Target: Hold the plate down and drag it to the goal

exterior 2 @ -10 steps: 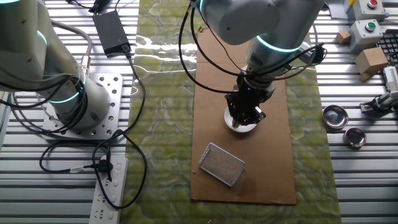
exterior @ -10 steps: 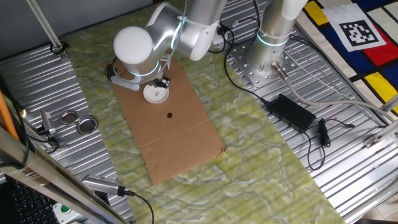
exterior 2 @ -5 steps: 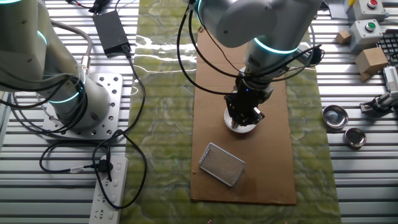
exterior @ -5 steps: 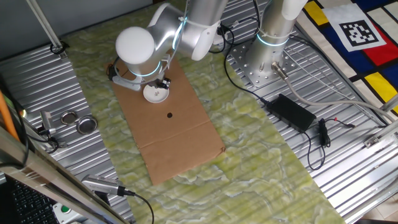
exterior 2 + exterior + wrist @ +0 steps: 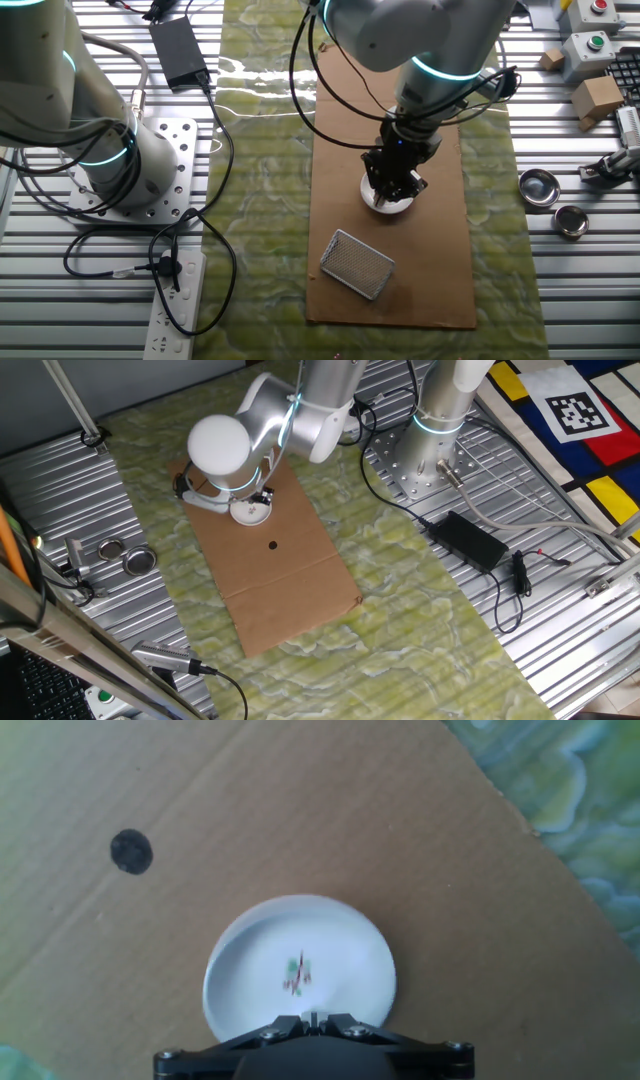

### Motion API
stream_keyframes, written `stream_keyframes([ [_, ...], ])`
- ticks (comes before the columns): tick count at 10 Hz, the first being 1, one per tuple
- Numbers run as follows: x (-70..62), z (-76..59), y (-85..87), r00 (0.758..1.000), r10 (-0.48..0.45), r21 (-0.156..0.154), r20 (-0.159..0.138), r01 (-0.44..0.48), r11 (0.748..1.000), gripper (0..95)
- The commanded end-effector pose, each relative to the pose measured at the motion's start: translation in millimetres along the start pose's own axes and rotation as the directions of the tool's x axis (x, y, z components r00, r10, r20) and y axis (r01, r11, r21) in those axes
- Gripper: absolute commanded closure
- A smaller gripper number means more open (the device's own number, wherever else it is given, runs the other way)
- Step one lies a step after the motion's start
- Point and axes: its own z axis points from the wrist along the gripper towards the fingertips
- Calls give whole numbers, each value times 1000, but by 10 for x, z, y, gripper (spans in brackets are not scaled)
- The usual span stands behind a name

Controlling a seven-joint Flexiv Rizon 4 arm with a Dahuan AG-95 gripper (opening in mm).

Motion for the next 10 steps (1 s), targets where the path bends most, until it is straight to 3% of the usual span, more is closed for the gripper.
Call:
stream_keyframes([
  [1, 15, -1, 2, 999, -26, 8, -18, 27, 1000, 950],
  [10, 180, 42, -93, 997, -72, 18, -24, 72, 997, 950],
])
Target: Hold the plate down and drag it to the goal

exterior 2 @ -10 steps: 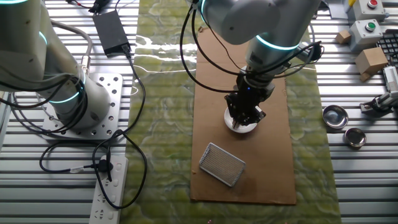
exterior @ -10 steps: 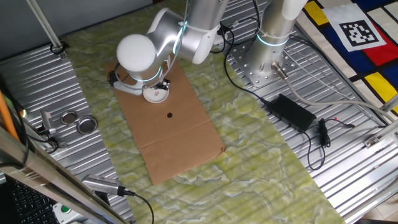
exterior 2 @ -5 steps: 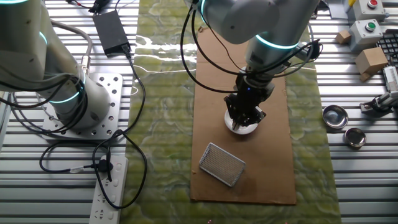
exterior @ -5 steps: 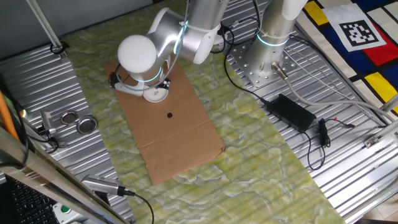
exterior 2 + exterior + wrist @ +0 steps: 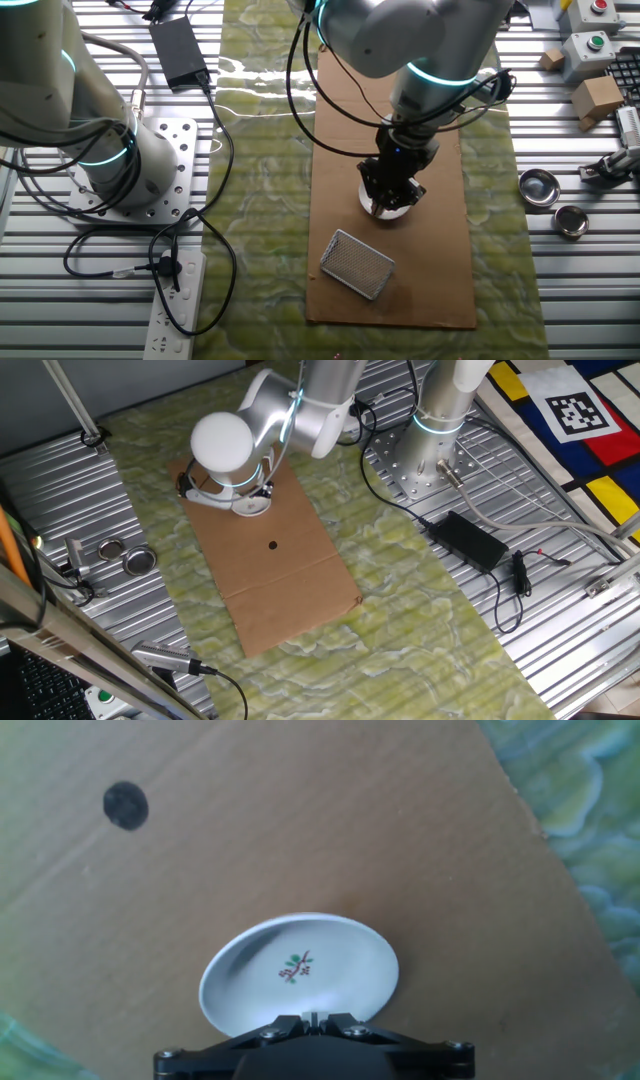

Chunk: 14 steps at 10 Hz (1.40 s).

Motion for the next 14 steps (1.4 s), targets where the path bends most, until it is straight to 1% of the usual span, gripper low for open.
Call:
stream_keyframes([
  [1, 13, 2, -6, 1000, -1, -3, 7, 1, 1000, 950],
  [4, 4, -2, -2, 1000, 16, -10, 14, -16, 1000, 950],
  [6, -19, -36, 7, 1000, 29, -17, 13, -28, 999, 950],
  [9, -101, -104, 36, 999, 38, -25, 18, -38, 999, 950],
  [10, -143, -110, 48, 1000, 16, -33, 22, -15, 999, 950],
  [11, -163, -116, 57, 1000, 6, -36, 29, -5, 999, 950],
  [13, -165, -118, 58, 998, 26, -53, 55, -23, 998, 950],
  [14, -165, -118, 58, 997, 37, -53, 62, -34, 998, 950],
])
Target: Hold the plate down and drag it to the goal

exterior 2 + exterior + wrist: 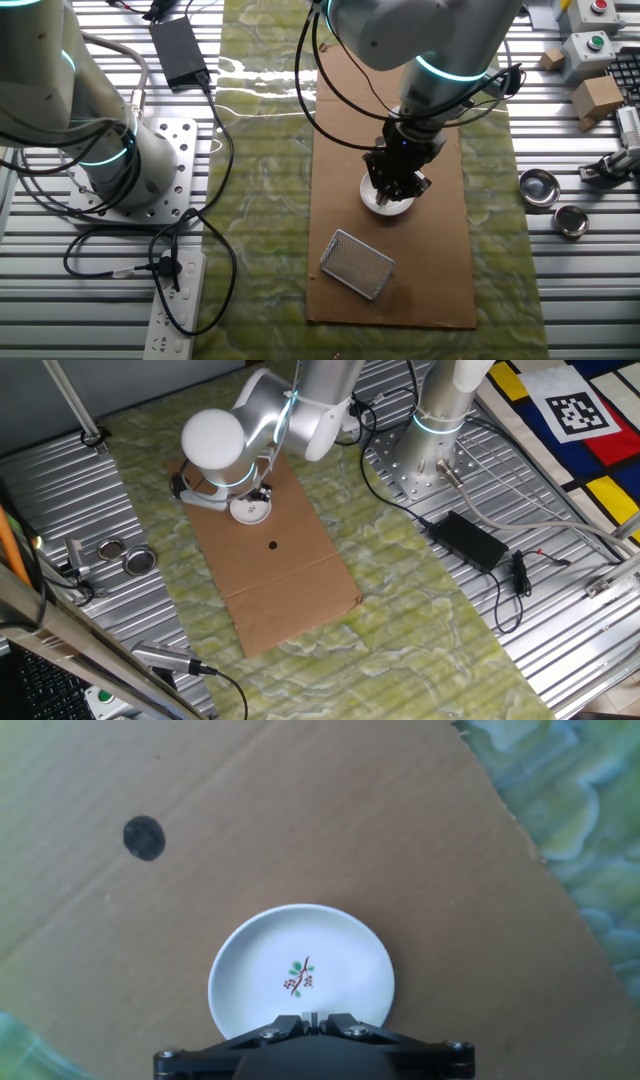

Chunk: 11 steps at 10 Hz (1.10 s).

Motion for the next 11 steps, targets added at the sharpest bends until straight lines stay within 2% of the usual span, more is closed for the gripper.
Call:
stream_keyframes([
  [1, 5, -6, 13, 999, 38, 2, 17, -38, 999, 950],
  [6, 1, 44, 7, 999, 34, 8, 14, -34, 999, 950],
  [11, 78, 71, -26, 1000, 18, 15, 14, -18, 1000, 950],
])
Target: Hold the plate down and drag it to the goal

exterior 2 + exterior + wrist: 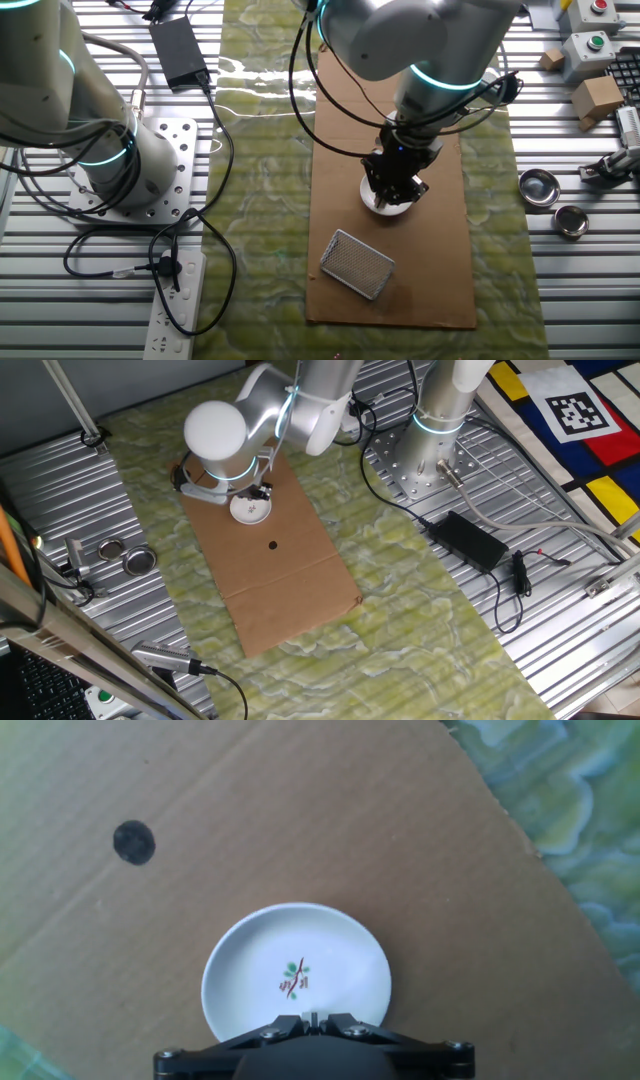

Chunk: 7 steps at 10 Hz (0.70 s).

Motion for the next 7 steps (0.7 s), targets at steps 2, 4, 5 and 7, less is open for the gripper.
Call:
stream_keyframes([
  [2, 40, 17, -22, 1000, -11, 1, -2, 11, 1000, 950],
  [4, 90, 24, -36, 1000, -20, 2, -4, 20, 1000, 950],
  [5, 110, 28, -41, 1000, -23, 2, -4, 23, 1000, 950],
  [7, 163, 33, -57, 1000, -31, 2, -4, 31, 1000, 950],
])
